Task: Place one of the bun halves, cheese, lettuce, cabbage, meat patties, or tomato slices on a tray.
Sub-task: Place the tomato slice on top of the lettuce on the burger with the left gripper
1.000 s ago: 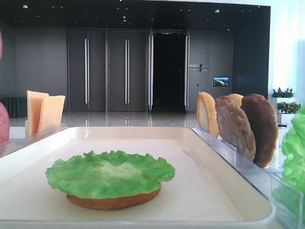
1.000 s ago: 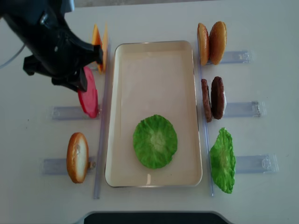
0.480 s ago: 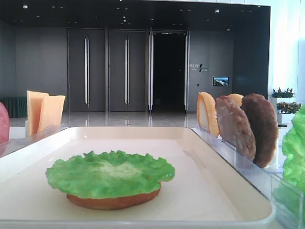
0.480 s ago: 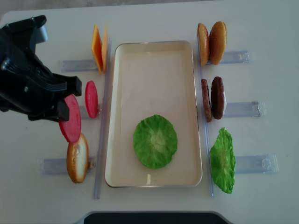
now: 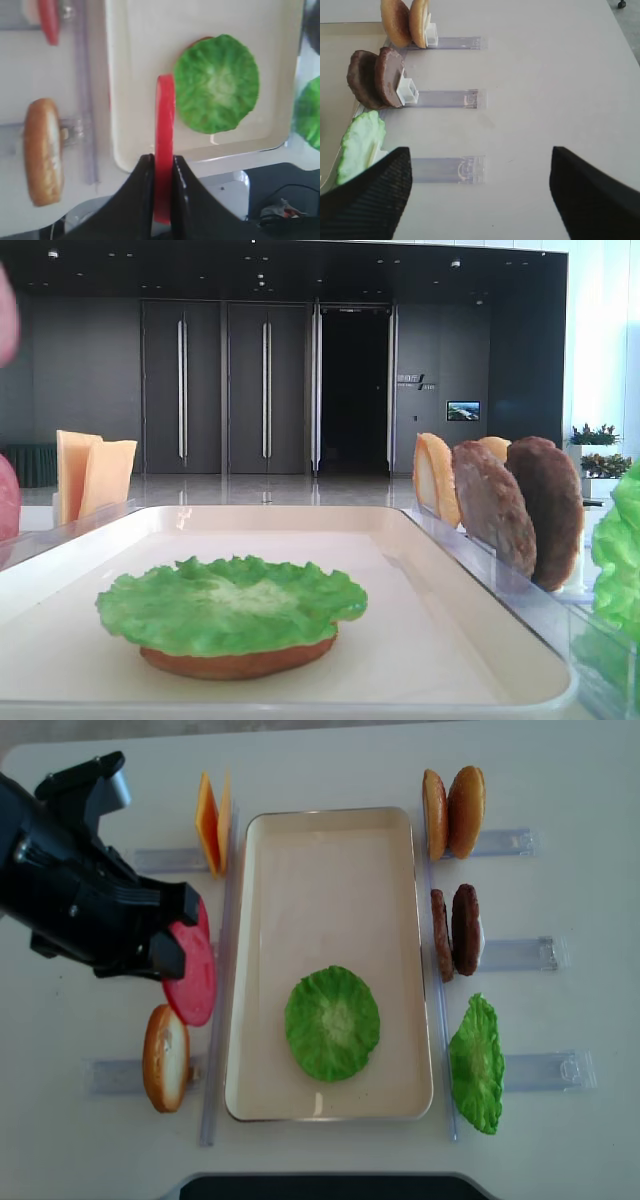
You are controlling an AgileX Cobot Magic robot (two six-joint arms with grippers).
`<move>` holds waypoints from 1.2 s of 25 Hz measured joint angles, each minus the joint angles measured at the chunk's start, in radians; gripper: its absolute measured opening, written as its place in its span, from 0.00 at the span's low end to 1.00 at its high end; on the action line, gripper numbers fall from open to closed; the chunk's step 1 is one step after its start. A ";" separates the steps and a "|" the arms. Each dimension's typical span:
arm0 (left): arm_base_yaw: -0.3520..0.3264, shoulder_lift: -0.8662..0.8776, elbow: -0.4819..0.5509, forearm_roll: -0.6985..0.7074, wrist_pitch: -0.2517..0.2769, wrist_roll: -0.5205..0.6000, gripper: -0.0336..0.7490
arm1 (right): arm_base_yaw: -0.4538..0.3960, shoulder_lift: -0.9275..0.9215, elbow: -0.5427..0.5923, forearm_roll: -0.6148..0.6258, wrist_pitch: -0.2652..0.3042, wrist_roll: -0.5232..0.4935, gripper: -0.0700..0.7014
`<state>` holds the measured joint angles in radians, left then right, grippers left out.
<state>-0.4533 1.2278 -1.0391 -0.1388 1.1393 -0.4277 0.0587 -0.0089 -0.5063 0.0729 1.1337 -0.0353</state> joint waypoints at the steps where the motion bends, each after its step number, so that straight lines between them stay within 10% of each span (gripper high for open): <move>1: 0.000 0.011 0.000 -0.032 -0.029 0.022 0.11 | 0.000 0.000 0.000 0.000 0.000 0.000 0.79; 8: 0.000 0.115 0.001 -0.376 -0.160 0.327 0.11 | 0.000 0.000 0.000 0.000 0.000 0.000 0.79; 14: 0.000 0.214 0.001 -0.585 -0.159 0.519 0.11 | 0.000 0.000 0.000 0.000 0.000 0.000 0.79; 30: 0.000 0.326 0.019 -0.675 -0.200 0.610 0.11 | 0.000 0.000 0.000 0.000 0.000 0.000 0.79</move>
<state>-0.4533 1.5542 -1.0197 -0.8135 0.9396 0.1820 0.0587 -0.0089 -0.5063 0.0729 1.1337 -0.0353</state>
